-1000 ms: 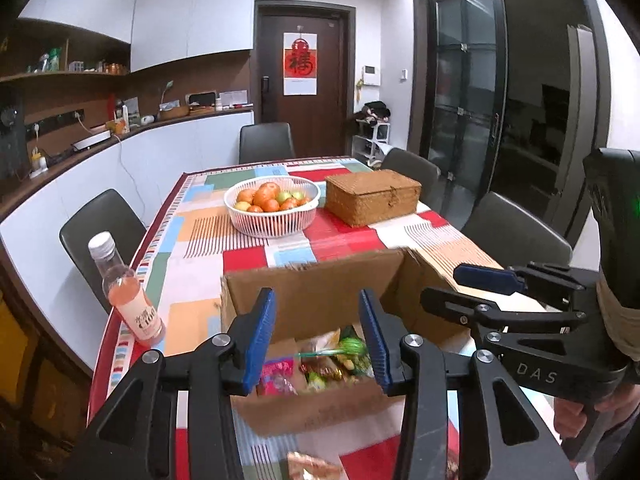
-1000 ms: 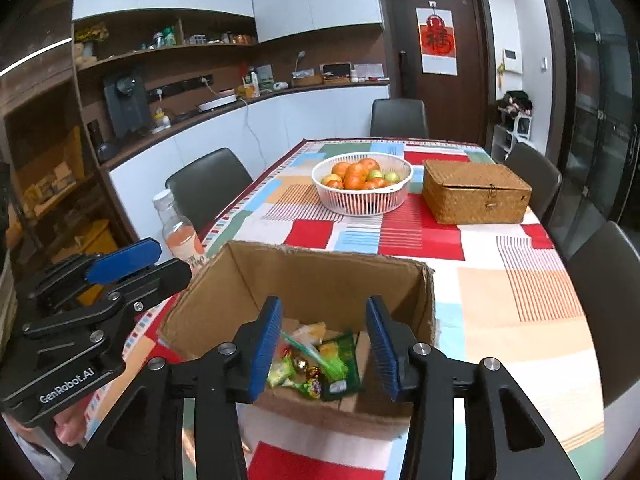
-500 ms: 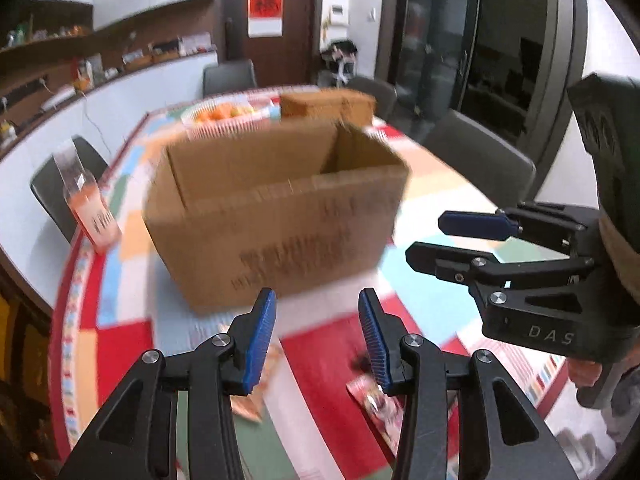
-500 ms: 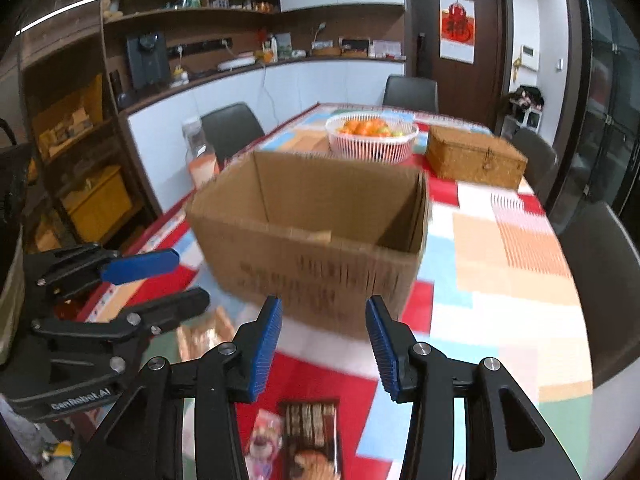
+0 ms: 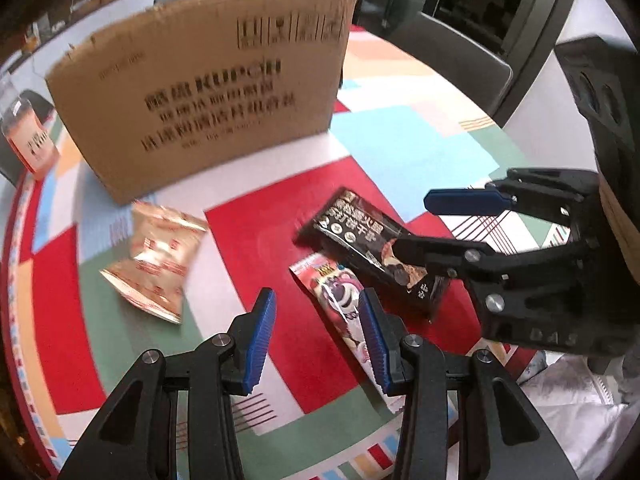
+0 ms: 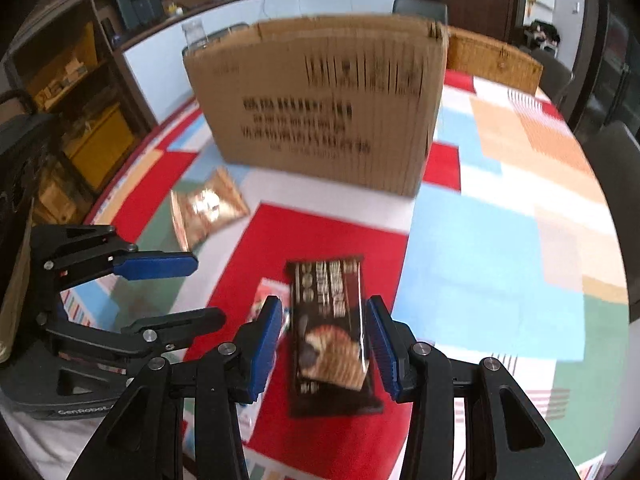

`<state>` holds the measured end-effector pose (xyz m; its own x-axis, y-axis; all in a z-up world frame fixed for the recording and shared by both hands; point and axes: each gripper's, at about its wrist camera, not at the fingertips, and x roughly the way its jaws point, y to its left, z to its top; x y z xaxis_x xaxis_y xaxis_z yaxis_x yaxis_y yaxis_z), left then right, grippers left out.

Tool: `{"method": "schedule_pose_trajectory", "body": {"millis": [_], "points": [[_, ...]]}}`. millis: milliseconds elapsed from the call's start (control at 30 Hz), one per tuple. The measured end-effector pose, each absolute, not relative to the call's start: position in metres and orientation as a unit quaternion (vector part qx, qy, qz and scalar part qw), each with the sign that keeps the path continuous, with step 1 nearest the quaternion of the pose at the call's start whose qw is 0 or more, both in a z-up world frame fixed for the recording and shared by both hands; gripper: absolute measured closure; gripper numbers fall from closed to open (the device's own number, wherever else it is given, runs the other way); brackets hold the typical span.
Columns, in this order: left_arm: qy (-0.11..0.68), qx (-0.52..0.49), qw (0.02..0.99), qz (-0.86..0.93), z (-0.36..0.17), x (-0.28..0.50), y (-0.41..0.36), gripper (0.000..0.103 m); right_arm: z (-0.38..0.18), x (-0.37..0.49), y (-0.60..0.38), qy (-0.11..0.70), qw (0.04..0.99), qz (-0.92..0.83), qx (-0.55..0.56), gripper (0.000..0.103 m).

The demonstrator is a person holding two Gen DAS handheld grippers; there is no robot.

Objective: Organize snacks
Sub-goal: 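Grasp the pink Lotso candy stick with left tool while right tool grasps black cracker packet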

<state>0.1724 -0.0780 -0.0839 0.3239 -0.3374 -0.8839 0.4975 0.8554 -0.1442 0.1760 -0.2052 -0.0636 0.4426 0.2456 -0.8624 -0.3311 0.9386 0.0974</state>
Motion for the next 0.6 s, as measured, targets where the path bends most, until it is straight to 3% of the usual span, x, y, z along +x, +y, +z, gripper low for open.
{"method": "schedule_pose_trajectory", "body": {"millis": [600], "points": [[0.550, 0.081, 0.797, -0.236, -0.122, 0.187, -0.110, 0.061, -0.088, 0.170, -0.229, 0.534, 0.833, 0.144, -0.017, 0.058]]}}
